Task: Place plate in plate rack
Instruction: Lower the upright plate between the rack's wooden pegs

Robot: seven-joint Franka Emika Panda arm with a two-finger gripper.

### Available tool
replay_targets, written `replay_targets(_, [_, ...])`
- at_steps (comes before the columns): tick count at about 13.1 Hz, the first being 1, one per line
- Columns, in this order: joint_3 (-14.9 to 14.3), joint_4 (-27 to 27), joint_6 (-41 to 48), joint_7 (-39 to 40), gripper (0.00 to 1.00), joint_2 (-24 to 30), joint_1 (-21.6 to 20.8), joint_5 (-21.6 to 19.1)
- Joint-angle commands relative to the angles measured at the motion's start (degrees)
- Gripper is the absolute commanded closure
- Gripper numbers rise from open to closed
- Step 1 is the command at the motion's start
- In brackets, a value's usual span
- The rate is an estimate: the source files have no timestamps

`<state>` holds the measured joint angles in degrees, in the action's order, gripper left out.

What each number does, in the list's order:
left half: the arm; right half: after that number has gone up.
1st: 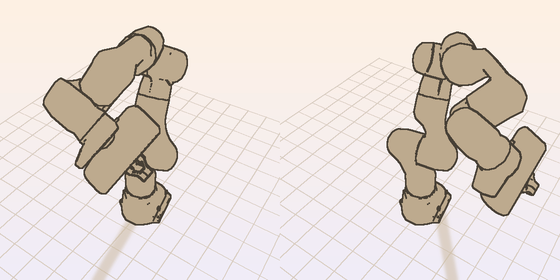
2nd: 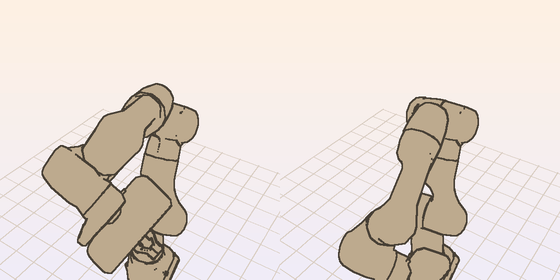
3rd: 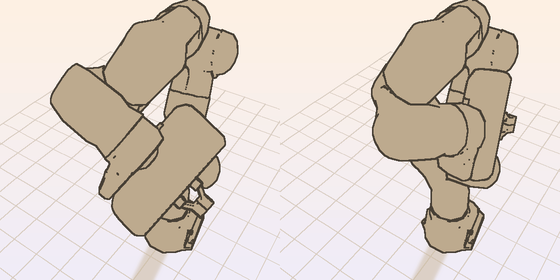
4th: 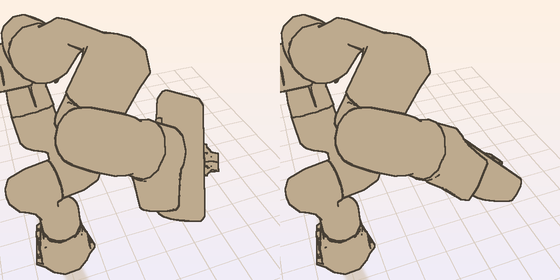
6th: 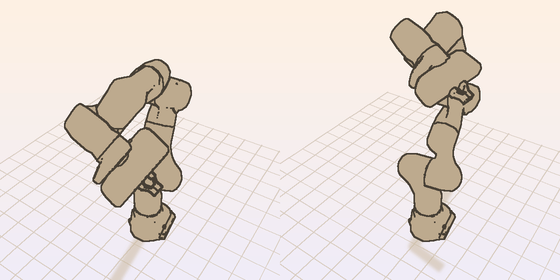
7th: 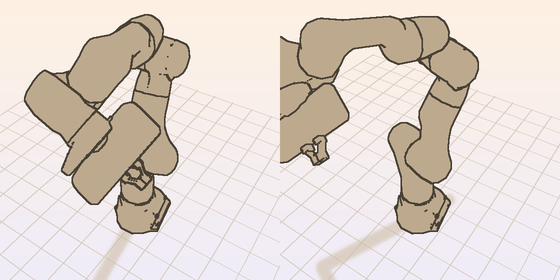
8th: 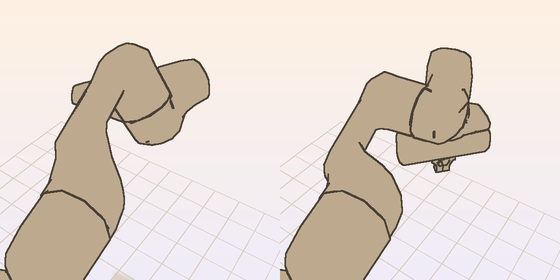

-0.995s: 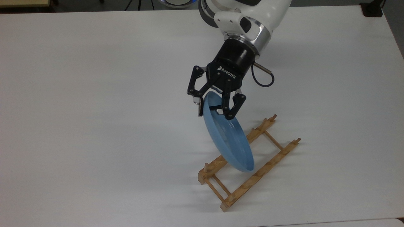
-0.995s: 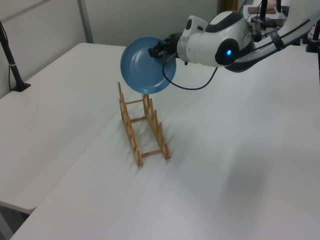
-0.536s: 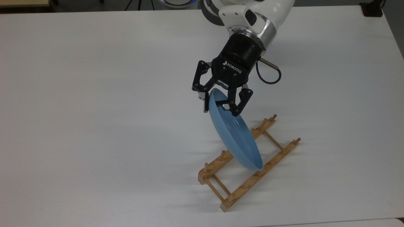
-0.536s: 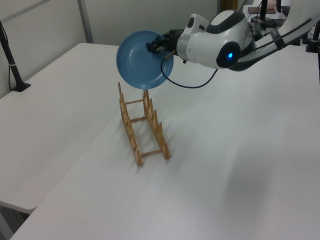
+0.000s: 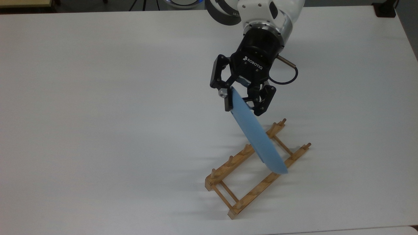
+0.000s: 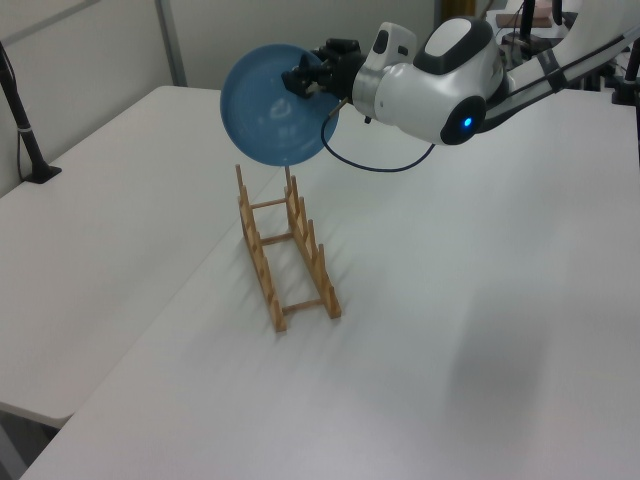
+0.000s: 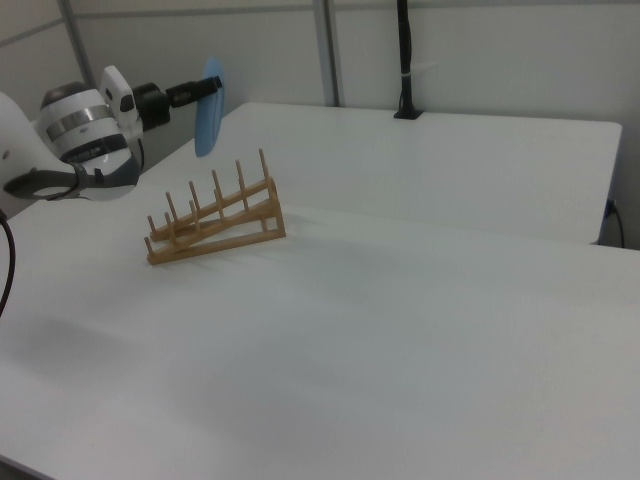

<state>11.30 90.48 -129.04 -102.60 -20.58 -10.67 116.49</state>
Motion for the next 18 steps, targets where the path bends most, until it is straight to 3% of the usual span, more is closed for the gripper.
replay_targets(1, [0.2,-0.4,0.9,-0.3,1.0,0.5,-0.3,5.5])
replay_targets(7, [0.2,-0.2,0.9,1.1,1.0,-3.1,0.0,11.5])
replay_targets(18, [0.2,-0.6,1.2,2.0,1.0,-7.9,-0.2,14.3])
